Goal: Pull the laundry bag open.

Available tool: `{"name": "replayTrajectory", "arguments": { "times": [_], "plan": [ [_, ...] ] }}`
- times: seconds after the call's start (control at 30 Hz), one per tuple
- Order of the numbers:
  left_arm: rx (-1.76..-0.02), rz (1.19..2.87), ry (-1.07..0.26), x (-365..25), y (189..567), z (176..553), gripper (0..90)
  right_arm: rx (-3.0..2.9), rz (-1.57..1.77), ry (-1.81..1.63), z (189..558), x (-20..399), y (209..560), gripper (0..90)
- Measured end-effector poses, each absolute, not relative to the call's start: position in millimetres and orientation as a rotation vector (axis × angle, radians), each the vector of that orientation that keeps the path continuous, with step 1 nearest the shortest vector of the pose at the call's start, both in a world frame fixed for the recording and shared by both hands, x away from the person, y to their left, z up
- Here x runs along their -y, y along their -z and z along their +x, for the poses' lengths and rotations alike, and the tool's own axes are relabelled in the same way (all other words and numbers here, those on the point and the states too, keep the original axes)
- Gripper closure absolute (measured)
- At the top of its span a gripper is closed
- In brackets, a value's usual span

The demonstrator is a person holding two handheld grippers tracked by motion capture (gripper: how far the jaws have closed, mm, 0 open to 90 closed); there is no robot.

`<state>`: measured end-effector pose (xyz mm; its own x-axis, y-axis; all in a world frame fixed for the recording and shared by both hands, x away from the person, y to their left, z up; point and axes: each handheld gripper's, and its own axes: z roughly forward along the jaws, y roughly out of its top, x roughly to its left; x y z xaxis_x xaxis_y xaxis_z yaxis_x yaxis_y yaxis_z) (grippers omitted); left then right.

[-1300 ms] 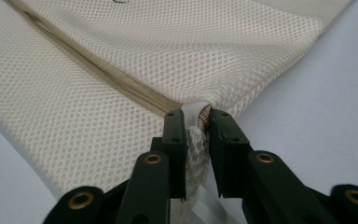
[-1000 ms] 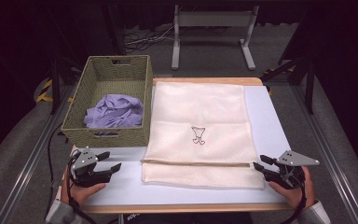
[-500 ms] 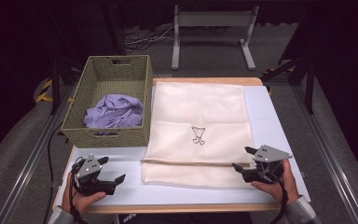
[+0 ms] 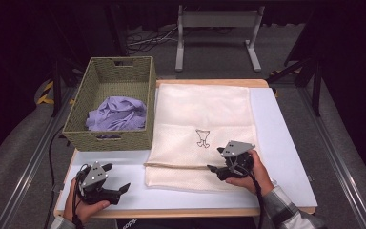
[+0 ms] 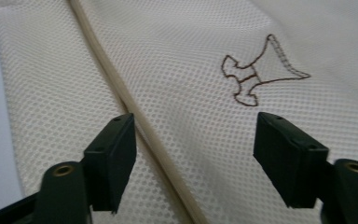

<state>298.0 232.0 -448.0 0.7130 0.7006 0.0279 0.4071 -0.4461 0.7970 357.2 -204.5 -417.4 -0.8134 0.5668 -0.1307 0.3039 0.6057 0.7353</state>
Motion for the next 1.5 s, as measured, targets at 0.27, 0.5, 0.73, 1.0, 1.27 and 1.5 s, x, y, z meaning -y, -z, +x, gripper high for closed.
{"name": "replayTrajectory", "arguments": {
  "times": [0.27, 0.5, 0.73, 1.0, 1.27, 1.5],
  "plan": [
    [-0.843, 2.094, -0.454, -232, 448, 298, 7.3, -2.53, 0.702, -1.0, 369, 189, 427, 38.5],
    [-0.84, 2.101, -0.448, -231, 449, 298, 7.3, -2.579, 0.726, -0.981, 379, 183, 435, 39.4],
    [-0.847, 2.101, -0.449, -231, 449, 299, 8.8, -2.611, 0.728, -0.965, 386, 181, 438, 54.2],
    [-0.866, 2.096, -0.455, -233, 450, 300, 9.0, -2.624, 0.723, -0.954, 388, 183, 436, 69.2],
    [-0.882, 2.102, -0.456, -233, 452, 301, 9.5, -2.618, 0.686, -0.892, 390, 180, 434, 86.0],
    [-0.88, 2.069, -0.479, -235, 450, 299, 12.3, -2.563, 0.638, -0.91, 386, 180, 432, 87.3]
  ]
}}
